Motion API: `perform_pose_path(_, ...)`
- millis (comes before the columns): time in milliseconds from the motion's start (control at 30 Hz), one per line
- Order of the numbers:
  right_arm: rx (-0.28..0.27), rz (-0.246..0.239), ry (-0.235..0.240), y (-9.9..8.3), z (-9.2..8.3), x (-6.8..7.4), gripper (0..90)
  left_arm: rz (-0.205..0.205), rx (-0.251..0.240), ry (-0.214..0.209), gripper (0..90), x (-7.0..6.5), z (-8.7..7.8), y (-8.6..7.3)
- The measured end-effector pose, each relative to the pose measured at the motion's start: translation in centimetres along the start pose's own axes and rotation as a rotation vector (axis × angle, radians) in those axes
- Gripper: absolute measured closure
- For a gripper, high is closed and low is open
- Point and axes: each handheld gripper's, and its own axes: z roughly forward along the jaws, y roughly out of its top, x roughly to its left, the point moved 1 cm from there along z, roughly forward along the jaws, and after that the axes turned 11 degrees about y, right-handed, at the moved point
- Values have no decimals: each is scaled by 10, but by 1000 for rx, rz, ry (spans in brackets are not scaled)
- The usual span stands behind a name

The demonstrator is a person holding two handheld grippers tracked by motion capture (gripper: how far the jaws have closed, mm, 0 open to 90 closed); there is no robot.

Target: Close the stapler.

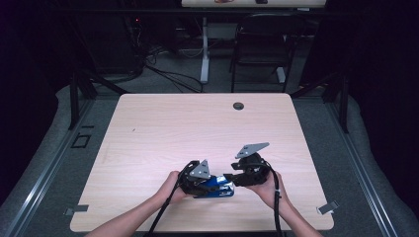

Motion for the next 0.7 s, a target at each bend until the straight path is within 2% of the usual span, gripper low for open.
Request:
perform_pose_path(100,54,21,-18,-2,9,-4,461,3,19,1,622,0,1,0)
perform_pose_path(133,56,31,-15,-3,11,-5,463,7,32,1,619,0,1,0)
perform_pose_path(167,59,38,-32,-4,12,-6,457,7,32,1,615,0,1,0)
perform_pose_path(233,80,48,-41,-5,14,-9,453,3,70,7,568,1,4,-3)
perform_pose_path(333,93,56,-51,-8,17,-11,451,-16,71,11,468,4,4,-4)
perform_pose_path(400,89,76,-40,-11,20,-15,439,-45,58,20,405,9,-1,-4)
perform_pose_path(433,88,74,-41,-11,20,-15,439,-45,58,20,375,9,-1,-4)
perform_pose_path(467,93,72,-43,-10,20,-15,438,-68,41,31,333,13,-7,-3)
perform_pose_path(567,90,79,-44,-11,21,-16,422,-85,17,48,240,20,-17,-3)
perform_pose_path(633,88,91,-44,-11,21,-17,412,-112,-8,65,181,25,-24,-4)
perform_pose_path(700,83,96,-50,-11,21,-17,381,-126,-20,77,151,28,-28,-4)
